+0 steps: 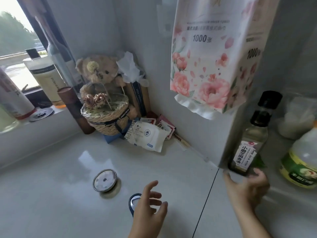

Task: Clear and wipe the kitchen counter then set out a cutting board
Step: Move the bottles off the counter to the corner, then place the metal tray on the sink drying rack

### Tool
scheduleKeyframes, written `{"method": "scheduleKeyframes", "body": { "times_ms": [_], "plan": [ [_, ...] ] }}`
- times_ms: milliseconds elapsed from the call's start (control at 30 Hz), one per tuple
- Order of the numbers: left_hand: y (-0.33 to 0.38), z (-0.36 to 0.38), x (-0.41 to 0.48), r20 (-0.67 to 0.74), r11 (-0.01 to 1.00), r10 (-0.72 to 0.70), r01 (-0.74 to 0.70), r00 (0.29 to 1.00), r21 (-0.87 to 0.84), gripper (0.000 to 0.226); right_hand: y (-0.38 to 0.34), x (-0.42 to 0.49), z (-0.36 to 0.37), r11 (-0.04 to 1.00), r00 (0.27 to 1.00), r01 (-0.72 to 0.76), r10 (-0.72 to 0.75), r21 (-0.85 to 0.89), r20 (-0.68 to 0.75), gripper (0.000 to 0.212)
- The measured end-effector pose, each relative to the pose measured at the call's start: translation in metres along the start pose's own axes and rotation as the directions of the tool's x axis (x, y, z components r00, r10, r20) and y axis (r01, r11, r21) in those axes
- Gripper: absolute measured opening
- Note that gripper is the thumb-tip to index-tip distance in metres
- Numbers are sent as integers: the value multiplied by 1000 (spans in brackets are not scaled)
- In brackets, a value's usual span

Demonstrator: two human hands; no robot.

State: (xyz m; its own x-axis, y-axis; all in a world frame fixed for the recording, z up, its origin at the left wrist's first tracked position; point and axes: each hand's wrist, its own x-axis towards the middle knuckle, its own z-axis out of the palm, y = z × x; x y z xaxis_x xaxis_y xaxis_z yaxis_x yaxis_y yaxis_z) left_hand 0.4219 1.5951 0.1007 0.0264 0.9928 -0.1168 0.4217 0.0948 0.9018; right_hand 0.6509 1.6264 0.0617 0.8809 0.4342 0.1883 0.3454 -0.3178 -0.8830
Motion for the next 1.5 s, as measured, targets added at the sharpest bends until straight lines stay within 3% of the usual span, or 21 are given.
{"method": "scheduleKeyframes", "body": {
  "times_ms": [67,167,233,333,433,500,600,700,800,933,1067,1200,1267,1367,1500],
  "plan": [
    [-8,-16,-5,-74,999,-31,28,997,-40,44,-2,-28,-5,995,995,-31,21,99,99,58],
    [-23,-51,-22,-173,993,-95,80,980,-91,38,-18,-91,-4,985,912,-12,-61,175,406,30],
    [-38,-82,-39,-249,987,-135,110,959,-113,38,-40,-144,-1,976,794,61,-174,208,583,27],
    [-70,-137,-72,-354,978,-191,146,916,-151,37,-72,-222,3,947,523,149,-321,286,789,27],
    [-111,-200,-111,-474,961,-258,174,842,-214,35,-94,-298,10,904,266,256,-406,342,874,29],
    [-144,-250,-135,-573,950,-299,185,763,-250,33,-107,-350,16,875,157,305,-434,375,887,32],
    [-192,-323,-162,-683,941,-338,238,648,-240,45,-126,-424,28,855,83,339,-443,392,893,35],
    [-227,-381,-166,-686,952,-302,245,662,-183,63,-143,-486,42,837,25,382,-434,393,901,36],
    [-241,-410,-146,-616,963,-269,221,740,-154,76,-160,-520,55,847,63,398,-409,353,910,33],
    [-241,-420,-96,-554,979,-198,135,809,-153,94,-170,-519,60,888,271,390,-362,242,892,29],
    [-240,-427,-42,-621,966,-239,116,747,-232,110,-160,-485,50,931,465,348,-273,110,842,30],
    [-247,-431,-13,-682,948,-302,136,667,-287,108,-149,-467,50,959,607,280,-211,43,766,33],
    [-243,-433,-10,-693,945,-318,158,647,-287,101,-148,-468,55,963,617,264,-210,52,759,34],
    [-233,-430,-21,-675,956,-293,185,677,-229,98,-148,-479,66,966,559,232,-226,111,798,31],
    [-215,-426,-72,-676,980,-196,125,710,-153,102,-153,-498,85,946,363,240,-294,216,884,31]
  ]
}}
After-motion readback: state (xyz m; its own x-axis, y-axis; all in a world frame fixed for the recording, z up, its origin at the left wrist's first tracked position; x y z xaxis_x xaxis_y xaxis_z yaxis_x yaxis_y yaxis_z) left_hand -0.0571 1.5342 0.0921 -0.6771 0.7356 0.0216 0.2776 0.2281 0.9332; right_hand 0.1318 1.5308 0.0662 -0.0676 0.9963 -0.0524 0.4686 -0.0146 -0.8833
